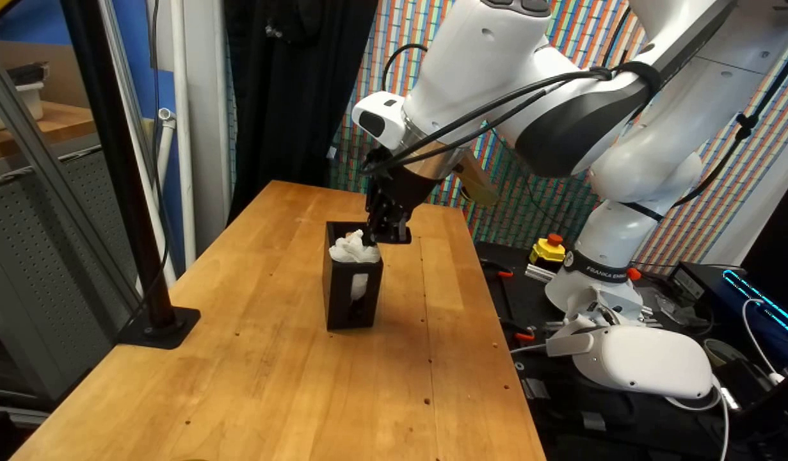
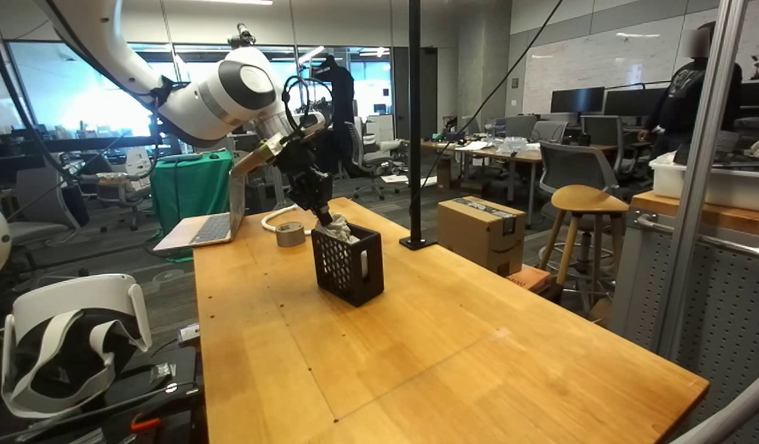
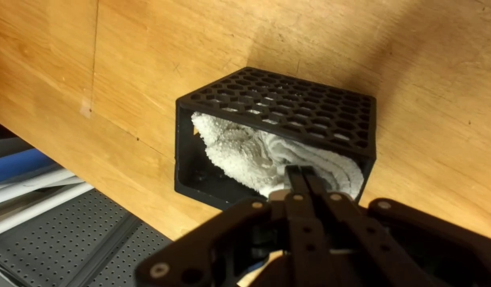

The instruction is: Put the marker on the cloth, fold the cloth and put it in the box

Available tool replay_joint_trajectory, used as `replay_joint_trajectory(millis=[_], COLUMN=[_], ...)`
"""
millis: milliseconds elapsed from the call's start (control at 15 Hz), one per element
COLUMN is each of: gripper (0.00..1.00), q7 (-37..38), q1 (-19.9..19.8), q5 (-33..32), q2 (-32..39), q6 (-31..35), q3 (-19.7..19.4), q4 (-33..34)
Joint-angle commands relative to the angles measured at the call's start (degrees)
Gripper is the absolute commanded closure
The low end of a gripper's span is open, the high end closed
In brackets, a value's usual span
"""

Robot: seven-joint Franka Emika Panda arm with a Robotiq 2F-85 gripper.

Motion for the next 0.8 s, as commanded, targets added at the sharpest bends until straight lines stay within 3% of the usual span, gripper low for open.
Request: replay_joint_trajectory(millis=[0, 733], gripper=[0.94, 0.94], q7=[-2.03, -8.97], q1=[-2.36, -12.73], q5=[1.26, 9.23], q2=[2.06, 0.85], q6=[-2.37, -2.33], q3=[1.37, 10.40], q4=[0.08, 1.71])
